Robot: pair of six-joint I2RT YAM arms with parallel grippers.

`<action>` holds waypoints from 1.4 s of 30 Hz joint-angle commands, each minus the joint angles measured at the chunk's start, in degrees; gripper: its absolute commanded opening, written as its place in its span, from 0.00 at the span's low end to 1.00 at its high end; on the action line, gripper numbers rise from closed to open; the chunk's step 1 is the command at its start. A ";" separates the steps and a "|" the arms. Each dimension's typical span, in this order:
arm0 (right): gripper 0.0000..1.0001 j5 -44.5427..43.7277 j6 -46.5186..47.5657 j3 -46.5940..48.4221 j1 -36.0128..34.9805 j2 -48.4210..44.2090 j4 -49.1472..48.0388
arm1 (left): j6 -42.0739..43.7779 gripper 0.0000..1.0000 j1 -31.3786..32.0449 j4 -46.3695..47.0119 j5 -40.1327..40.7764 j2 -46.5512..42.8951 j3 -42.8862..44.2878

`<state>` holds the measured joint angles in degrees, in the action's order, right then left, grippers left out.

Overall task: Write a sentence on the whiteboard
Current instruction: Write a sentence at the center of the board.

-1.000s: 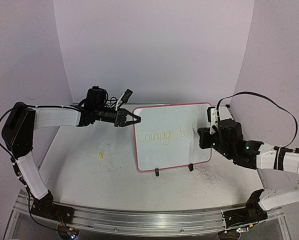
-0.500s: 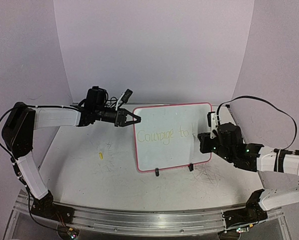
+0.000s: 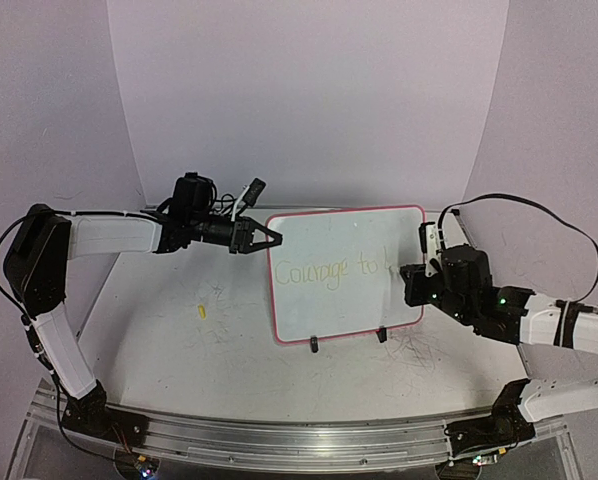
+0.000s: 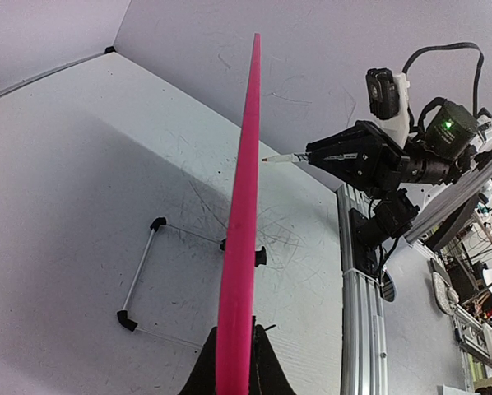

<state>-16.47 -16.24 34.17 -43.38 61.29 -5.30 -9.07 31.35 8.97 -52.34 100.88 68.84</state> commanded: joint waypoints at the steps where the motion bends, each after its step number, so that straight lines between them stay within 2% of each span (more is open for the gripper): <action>1: 0.00 -1.09 0.54 2.33 0.31 1.10 -2.80 | 4.77 0.00 -0.07 -0.97 6.28 -1.01 -0.46; 23: 0.00 -8.54 -1.33 1.59 0.35 0.88 -3.08 | 4.85 0.00 0.02 -0.94 6.18 -1.16 -0.63; 31: 0.00 -6.11 0.40 2.93 0.40 1.97 -5.96 | 4.94 0.00 0.02 -0.94 6.18 -1.37 -0.72; 42: 0.00 -3.51 0.73 2.64 0.38 2.36 -4.51 | 4.94 0.00 0.11 -0.97 6.01 -1.24 -0.70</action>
<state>-21.32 -15.88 34.50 -43.27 63.18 -9.42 -8.96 31.48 8.97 -52.33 100.88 68.84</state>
